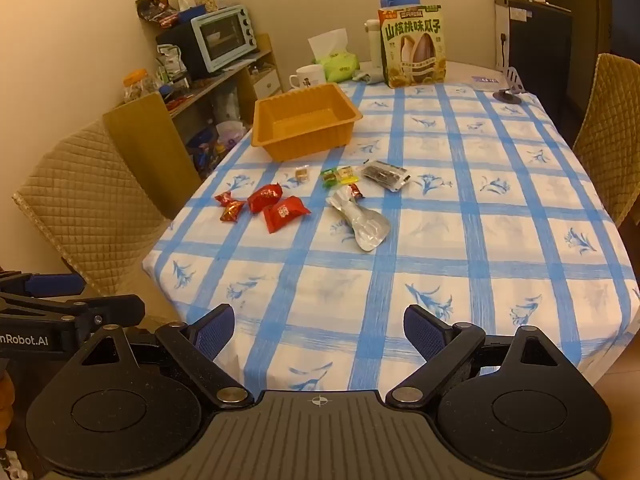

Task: Organize snacks

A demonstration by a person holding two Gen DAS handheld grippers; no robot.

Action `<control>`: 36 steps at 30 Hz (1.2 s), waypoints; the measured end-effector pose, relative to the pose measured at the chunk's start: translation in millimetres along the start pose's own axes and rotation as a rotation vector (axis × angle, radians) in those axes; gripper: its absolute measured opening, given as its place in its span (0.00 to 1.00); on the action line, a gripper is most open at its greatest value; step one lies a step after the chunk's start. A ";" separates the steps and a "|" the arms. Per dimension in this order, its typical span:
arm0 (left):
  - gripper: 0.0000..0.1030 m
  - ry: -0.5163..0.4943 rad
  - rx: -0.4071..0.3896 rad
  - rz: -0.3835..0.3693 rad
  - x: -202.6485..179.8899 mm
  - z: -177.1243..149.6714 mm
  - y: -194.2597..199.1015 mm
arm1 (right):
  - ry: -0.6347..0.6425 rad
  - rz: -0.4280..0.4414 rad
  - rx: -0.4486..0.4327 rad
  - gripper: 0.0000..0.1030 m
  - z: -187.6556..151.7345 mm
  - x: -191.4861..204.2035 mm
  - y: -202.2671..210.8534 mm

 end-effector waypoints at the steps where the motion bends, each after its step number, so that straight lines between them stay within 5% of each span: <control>1: 0.96 -0.002 -0.002 0.003 0.3 0.4 0.2 | -0.003 0.003 -0.002 0.89 0.1 -0.2 -0.1; 36: 0.96 0.007 0.000 -0.016 -2.3 3.8 1.5 | -0.005 0.008 0.002 0.89 -2.7 0.5 -5.5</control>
Point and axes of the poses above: each gripper's, at about its wrist camera, not at the fingertips, and y roughly against the way its jaws point, x to its left, z to its top, the point moved 10 cm from there along -y, roughly the way its jaws point, and after that the axes turned 1 degree about y, right-handed, at the moved point
